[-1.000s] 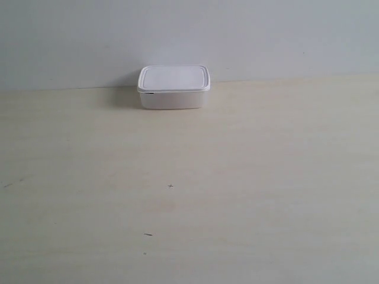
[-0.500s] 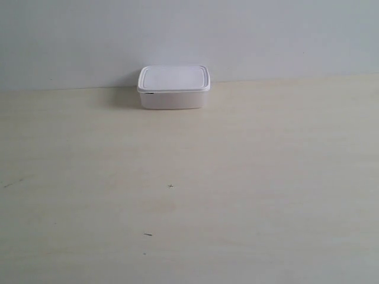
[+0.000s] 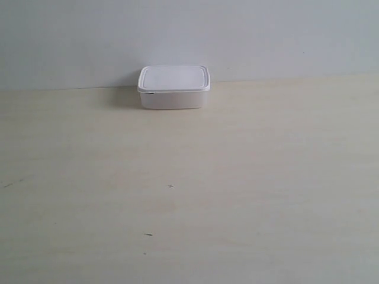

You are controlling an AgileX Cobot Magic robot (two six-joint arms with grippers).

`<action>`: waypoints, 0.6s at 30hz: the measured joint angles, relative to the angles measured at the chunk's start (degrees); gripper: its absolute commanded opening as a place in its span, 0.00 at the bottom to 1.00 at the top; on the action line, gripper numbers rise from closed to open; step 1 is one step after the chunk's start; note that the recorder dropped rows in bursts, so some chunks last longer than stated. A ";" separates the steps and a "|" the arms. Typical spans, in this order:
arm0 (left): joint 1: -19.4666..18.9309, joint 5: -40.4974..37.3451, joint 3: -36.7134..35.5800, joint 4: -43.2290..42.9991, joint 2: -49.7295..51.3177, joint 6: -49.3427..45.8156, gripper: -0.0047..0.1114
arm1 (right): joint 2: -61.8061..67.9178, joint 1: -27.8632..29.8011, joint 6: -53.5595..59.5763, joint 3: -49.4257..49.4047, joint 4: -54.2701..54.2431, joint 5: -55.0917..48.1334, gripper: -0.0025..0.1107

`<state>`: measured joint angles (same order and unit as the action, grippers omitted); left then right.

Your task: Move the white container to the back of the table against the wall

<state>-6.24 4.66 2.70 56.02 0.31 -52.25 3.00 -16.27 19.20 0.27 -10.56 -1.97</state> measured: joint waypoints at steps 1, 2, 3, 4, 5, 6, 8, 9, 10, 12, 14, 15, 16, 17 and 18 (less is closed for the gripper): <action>0.00 0.00 0.00 0.00 0.00 0.00 0.04 | 0.00 0.00 0.00 0.00 0.00 0.00 0.02; 0.00 0.00 0.00 0.00 0.00 0.00 0.04 | 0.00 0.00 0.00 0.00 0.00 0.00 0.02; 0.00 0.00 0.00 0.00 0.00 0.00 0.04 | 0.00 0.00 0.00 0.00 0.00 0.00 0.02; 0.00 0.00 0.00 0.00 0.00 0.00 0.04 | 0.00 0.00 0.00 0.00 0.00 0.00 0.02; 0.00 0.00 0.00 0.00 0.00 0.00 0.04 | 0.00 0.00 0.00 0.00 0.00 0.00 0.02; 0.00 0.00 0.00 0.00 0.00 0.00 0.04 | 0.00 0.00 0.00 0.00 0.00 0.00 0.02; 0.00 0.00 0.00 0.00 0.00 0.00 0.04 | 0.00 0.00 0.00 0.00 0.00 0.00 0.02; 0.00 0.00 0.00 0.00 0.00 0.00 0.04 | 0.00 0.00 0.00 0.00 0.00 0.00 0.02; 0.00 0.00 0.00 0.00 0.00 0.00 0.04 | 0.00 0.00 0.00 0.00 0.00 0.00 0.02; 0.00 -0.45 -0.03 0.00 0.00 0.00 0.04 | 0.00 0.00 0.00 0.00 0.00 0.00 0.02; 0.00 -2.34 -1.45 0.00 0.00 0.00 0.04 | 0.00 0.00 0.00 0.00 0.00 0.00 0.02; 0.00 -2.90 -1.97 0.00 0.00 0.00 0.04 | 0.00 0.00 0.00 0.00 0.00 0.00 0.02; 0.00 -3.98 -2.53 0.00 0.00 0.00 0.04 | 0.00 0.00 0.00 0.00 0.00 0.00 0.02; 0.00 -4.66 -2.53 0.00 0.00 0.00 0.04 | 0.00 0.00 0.00 0.00 0.00 0.00 0.02; 0.00 -5.39 -2.53 -0.10 0.00 0.00 0.04 | 0.00 0.00 0.00 0.00 0.00 0.00 0.02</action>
<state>-6.24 -0.73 0.17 55.92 0.31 -52.25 3.00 -16.27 19.20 0.27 -10.56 -1.97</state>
